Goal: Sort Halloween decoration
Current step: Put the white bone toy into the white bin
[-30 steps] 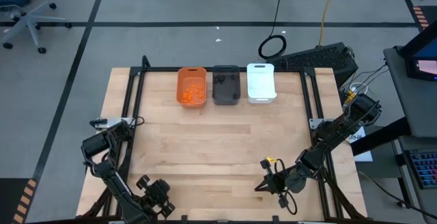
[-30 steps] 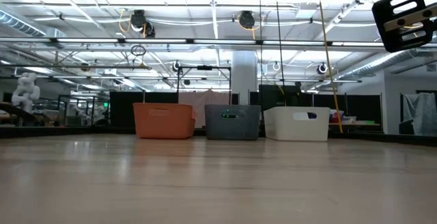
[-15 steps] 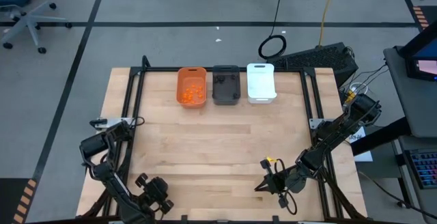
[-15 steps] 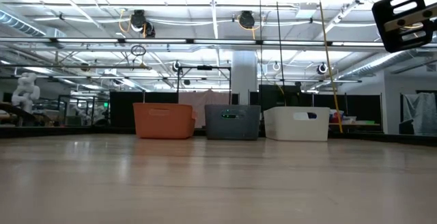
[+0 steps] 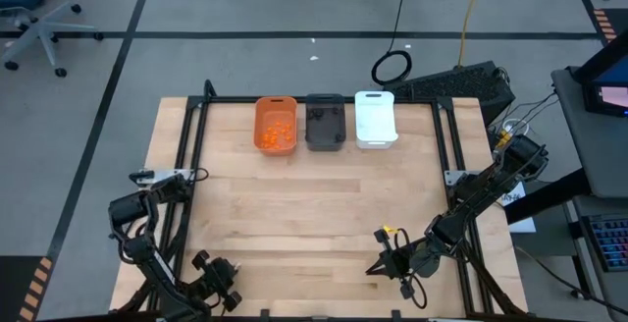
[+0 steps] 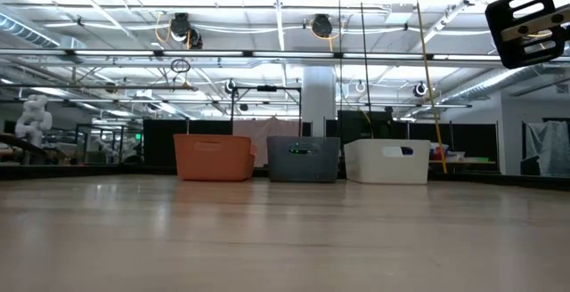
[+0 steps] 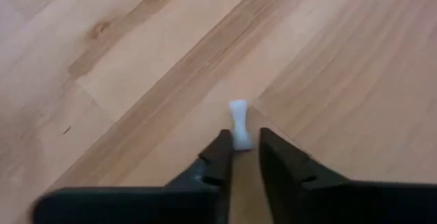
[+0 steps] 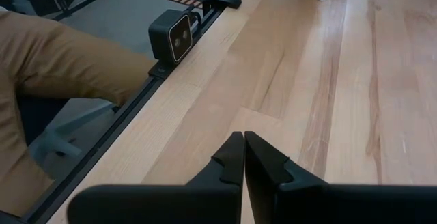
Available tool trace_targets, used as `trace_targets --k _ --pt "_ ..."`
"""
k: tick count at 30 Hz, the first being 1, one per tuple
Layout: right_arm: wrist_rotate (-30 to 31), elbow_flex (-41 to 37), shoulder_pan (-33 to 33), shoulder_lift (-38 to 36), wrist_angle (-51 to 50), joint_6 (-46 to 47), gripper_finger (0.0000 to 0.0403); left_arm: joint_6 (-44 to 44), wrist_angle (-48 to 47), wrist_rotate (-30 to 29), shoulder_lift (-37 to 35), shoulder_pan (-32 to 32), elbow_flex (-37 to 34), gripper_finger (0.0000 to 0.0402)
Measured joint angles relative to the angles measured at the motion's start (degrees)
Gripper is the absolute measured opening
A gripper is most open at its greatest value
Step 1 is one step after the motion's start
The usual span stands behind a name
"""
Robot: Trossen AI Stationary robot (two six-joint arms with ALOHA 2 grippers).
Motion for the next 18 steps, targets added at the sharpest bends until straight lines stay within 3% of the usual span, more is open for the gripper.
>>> trace_targets --k 4,11,18 --pt "-0.01 0.00 0.00 0.00 0.00 0.04 0.0000 1.92 5.52 -3.23 -0.25 -0.39 -3.65 0.0012" --pt "-0.02 0.00 -0.02 0.00 0.00 0.07 0.0000 4.53 6.52 -5.54 -0.27 0.08 -4.02 0.0012" --pt "0.00 0.00 -0.02 -0.02 0.09 0.02 0.0000 4.64 0.46 -10.33 -1.20 0.48 -1.29 0.0001"
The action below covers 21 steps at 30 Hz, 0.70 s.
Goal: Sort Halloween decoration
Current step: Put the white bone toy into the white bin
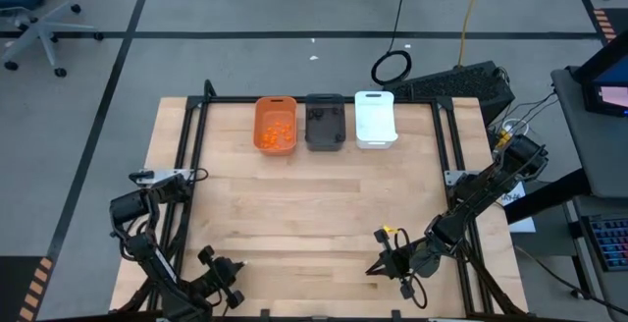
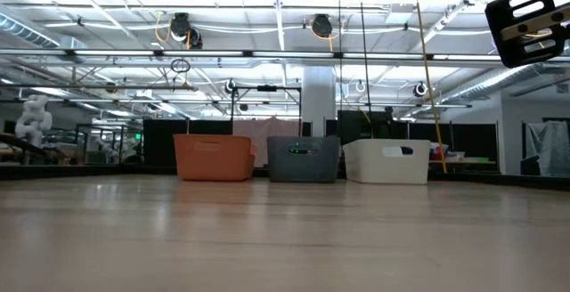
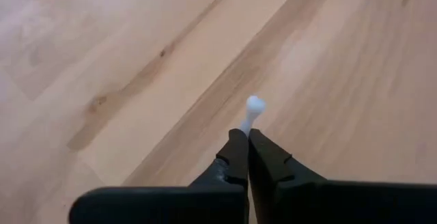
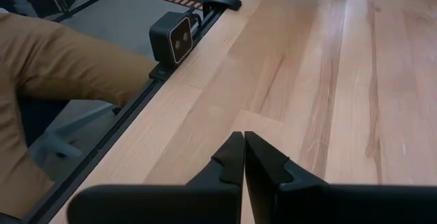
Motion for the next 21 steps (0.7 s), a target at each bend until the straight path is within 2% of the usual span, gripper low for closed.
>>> trace_targets --k 4,8,13,21 --pt "0.11 0.00 0.00 0.00 1.18 -0.81 0.0000 0.47 -3.51 -1.78 -0.15 0.18 2.12 0.0001" --pt "0.07 0.00 0.00 1.14 5.94 -4.00 0.0000 4.47 -3.70 -5.76 -0.17 1.45 4.31 0.0001" --pt "0.05 0.02 -0.14 3.64 12.73 -8.35 0.0000 10.84 -3.14 -7.78 -0.20 4.11 7.12 0.0001" --pt "1.06 0.07 -3.27 13.77 31.00 -13.67 0.0000 20.25 2.64 -8.44 -0.22 9.59 7.78 0.0001"
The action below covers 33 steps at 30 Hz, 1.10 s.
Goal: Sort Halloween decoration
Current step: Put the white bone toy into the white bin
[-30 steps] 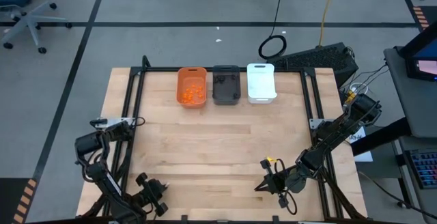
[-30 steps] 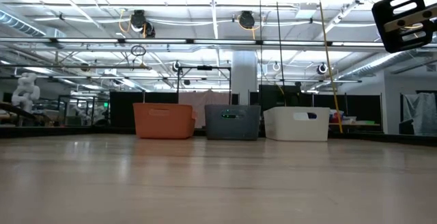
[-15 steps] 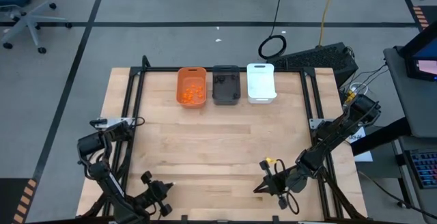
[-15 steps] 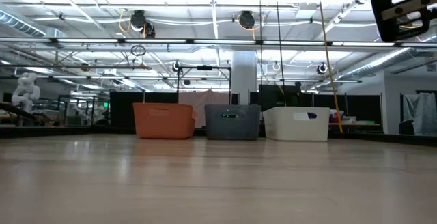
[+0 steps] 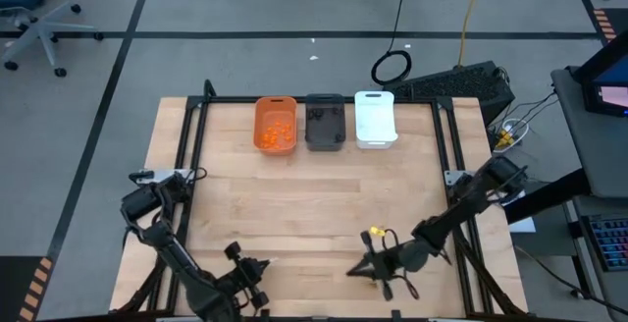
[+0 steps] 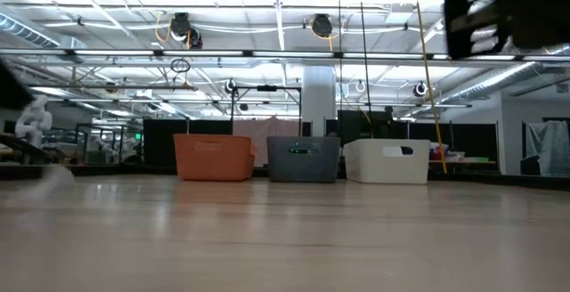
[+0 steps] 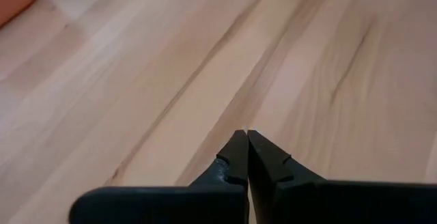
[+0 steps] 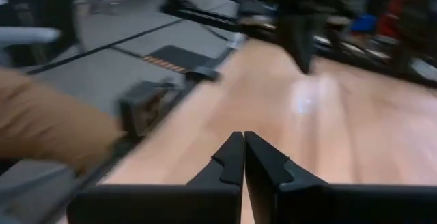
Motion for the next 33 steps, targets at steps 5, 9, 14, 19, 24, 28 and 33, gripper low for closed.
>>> trace_targets --k 5,9,14,19,24,28,33 --pt "1.88 0.00 -3.93 4.71 3.76 5.67 0.0000 5.18 2.21 0.12 -0.08 2.92 0.02 0.0000" --pt "1.75 0.00 -5.39 5.46 3.66 9.10 0.0000 5.67 1.31 3.22 -0.08 4.06 0.04 0.0000" --pt "1.65 0.03 -5.63 5.46 3.62 8.96 0.0000 8.56 1.68 7.54 -0.14 4.18 -0.25 0.0000" --pt "1.74 1.55 -6.70 5.48 1.15 10.64 0.0000 9.03 3.28 8.23 -0.17 4.21 -3.33 0.0000" --pt "1.67 3.14 -6.76 5.50 -3.70 10.59 0.0000 18.97 17.19 12.61 -0.17 5.11 -7.54 0.0000" --pt "1.68 3.15 -6.91 5.50 -4.12 9.38 0.0000 22.22 21.33 10.47 -0.26 7.22 -8.94 0.0000" --pt "1.69 3.15 -7.85 5.50 -4.44 8.66 0.0000 30.03 23.26 5.22 -0.17 12.76 -9.11 0.0000"
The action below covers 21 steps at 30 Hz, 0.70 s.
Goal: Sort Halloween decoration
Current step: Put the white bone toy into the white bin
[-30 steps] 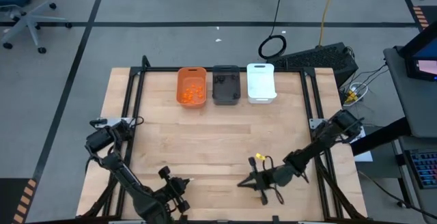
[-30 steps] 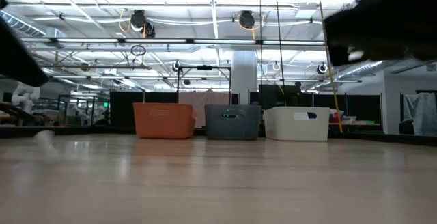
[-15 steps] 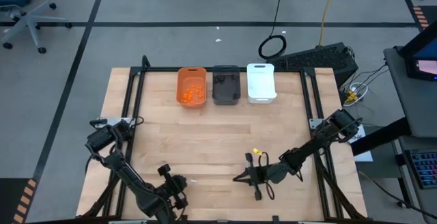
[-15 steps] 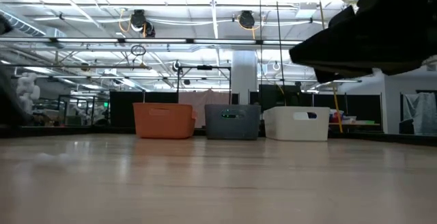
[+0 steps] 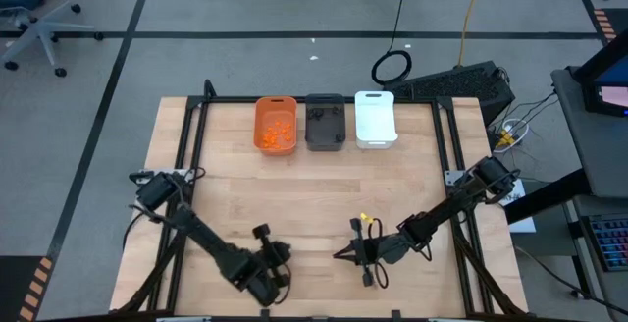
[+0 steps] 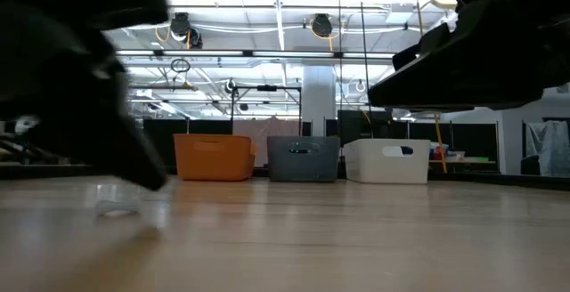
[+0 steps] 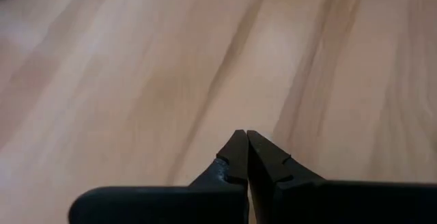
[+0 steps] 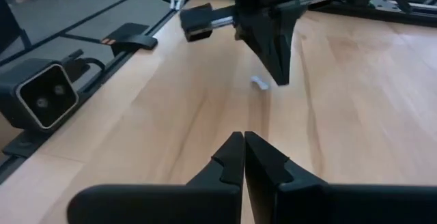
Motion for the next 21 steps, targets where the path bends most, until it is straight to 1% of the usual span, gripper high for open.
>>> trace_targets --k 3,4,6,7,9,12,15,18,21 --pt "-0.02 0.00 -0.65 -0.34 -1.09 -0.14 0.0000 9.10 6.51 0.07 0.00 3.44 0.02 0.0000" --pt "0.00 0.00 -0.86 -0.68 -1.78 -0.36 0.0000 11.47 8.03 0.75 -0.10 4.29 0.19 0.0000" --pt "0.03 0.00 -1.14 -1.64 -3.13 -0.57 0.0000 14.12 7.43 4.05 -0.91 5.47 0.81 0.0000" --pt "0.02 0.00 -1.35 -2.20 -3.83 -0.81 0.0000 14.08 5.89 5.88 -1.68 5.78 1.15 0.0000" --pt "0.05 0.00 -1.79 -2.85 -4.54 -0.89 0.0000 11.25 1.12 7.98 -3.94 5.31 1.63 0.0000" --pt "0.00 0.00 -3.12 -2.99 -4.33 -0.79 0.0000 5.63 -5.98 8.38 -7.76 2.71 1.64 0.0000" --pt "-0.19 0.00 -4.55 -2.99 -5.09 -0.40 0.0000 3.28 -10.26 9.45 -10.56 -0.82 1.68 0.0000" --pt "-3.21 0.00 -5.55 -2.99 -5.45 -0.56 0.0000 5.27 -9.99 10.14 -10.43 -3.34 1.60 0.0000" --pt "-6.54 0.00 -5.92 -2.99 -5.27 -0.96 0.0000 6.95 -6.78 10.91 -9.31 -3.52 0.95 0.0000"
